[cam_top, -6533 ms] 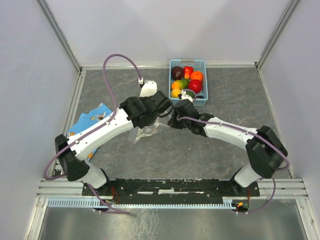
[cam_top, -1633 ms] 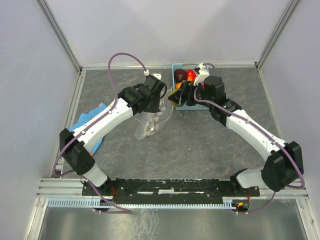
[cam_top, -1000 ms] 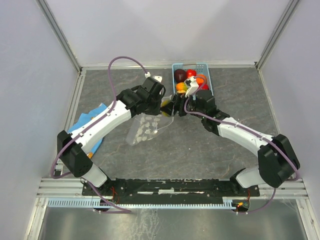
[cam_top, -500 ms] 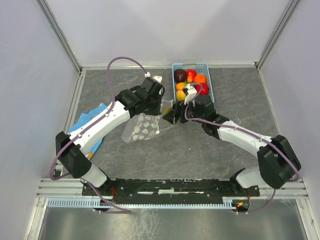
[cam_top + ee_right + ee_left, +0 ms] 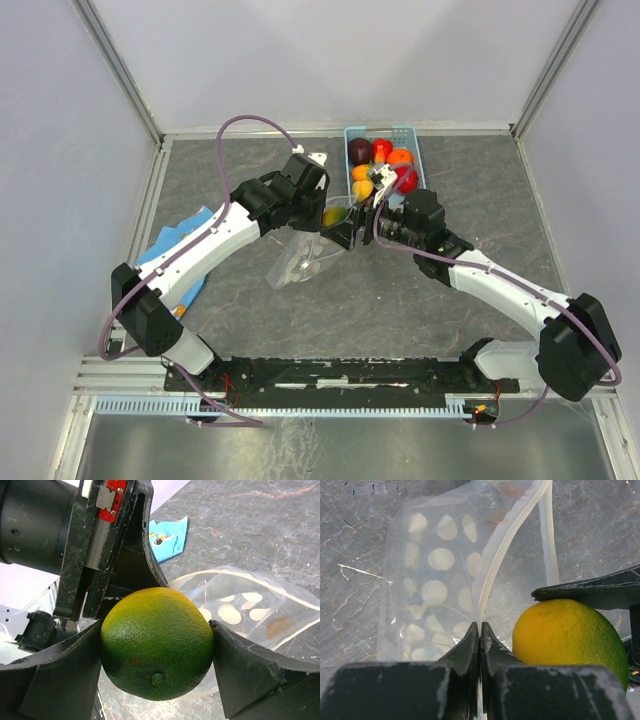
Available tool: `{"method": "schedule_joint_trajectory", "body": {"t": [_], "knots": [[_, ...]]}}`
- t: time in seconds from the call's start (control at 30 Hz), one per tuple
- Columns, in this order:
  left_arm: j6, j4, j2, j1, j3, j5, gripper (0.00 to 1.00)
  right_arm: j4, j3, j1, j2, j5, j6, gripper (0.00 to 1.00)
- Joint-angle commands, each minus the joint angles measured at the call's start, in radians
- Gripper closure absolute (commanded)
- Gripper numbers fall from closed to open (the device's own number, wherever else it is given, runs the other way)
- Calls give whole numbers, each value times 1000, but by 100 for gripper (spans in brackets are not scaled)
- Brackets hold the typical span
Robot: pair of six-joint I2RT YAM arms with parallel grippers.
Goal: Place the food in the zip-top bag and seal the zipper
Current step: Place the fake fruit in the zipper food storage bag.
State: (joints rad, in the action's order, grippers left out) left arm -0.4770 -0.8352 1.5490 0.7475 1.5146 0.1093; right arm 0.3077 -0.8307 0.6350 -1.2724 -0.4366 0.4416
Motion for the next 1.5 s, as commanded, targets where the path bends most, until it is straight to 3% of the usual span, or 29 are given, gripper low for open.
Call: {"method": "schedule_joint_trajectory", "body": {"t": [0.0,0.37,0.67,0.87,1.0,1.27,1.47], "knots": [[15,44,-48,3,20,-76,97,82,13,7,-5,-23,-28,21],[4,67,-81,11,12,-148,97,53,45,7,-110,46,-31,18],[-35,127,-81,36,-18,-210,97,4,7,12,-151,106,18,9],[-22,97,-108,36,-10,-108,97,-89,2,11,-127,189,8,0],[-10,45,-116,33,8,-6,97,-186,-23,11,-125,236,-6,1],[4,48,-151,34,-32,46,97,-270,-97,12,-114,198,17,1],[67,-28,-172,29,4,185,97,-455,-175,11,-133,293,-79,1]]}}
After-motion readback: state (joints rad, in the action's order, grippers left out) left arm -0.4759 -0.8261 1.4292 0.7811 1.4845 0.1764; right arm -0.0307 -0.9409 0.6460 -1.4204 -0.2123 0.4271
